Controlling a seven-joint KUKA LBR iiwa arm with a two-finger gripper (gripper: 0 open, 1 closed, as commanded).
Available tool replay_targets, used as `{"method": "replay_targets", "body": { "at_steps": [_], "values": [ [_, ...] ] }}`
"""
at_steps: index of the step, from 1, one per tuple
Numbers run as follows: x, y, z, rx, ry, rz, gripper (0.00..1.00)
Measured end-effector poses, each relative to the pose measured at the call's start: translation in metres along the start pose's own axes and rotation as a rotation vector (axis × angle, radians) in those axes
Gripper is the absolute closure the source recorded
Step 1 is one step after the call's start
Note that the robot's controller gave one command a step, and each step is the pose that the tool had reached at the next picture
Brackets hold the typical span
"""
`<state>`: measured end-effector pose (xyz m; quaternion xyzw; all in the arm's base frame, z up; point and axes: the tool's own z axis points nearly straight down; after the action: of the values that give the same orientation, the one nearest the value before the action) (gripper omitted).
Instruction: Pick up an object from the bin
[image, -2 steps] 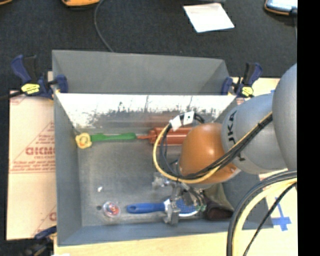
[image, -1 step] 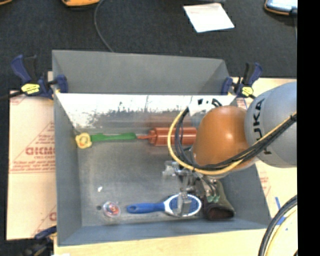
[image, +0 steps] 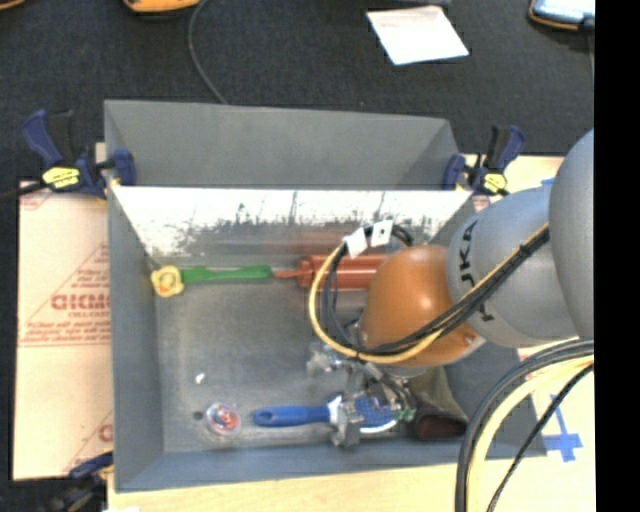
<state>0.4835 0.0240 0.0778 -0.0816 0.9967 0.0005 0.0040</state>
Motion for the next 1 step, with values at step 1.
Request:
{"method": "replay_targets", "body": {
  "at_steps": [1],
  "values": [
    [0.0099,-0.0202,0.0054,0.001,-0.026,0.049,0.0]
  ]
}}
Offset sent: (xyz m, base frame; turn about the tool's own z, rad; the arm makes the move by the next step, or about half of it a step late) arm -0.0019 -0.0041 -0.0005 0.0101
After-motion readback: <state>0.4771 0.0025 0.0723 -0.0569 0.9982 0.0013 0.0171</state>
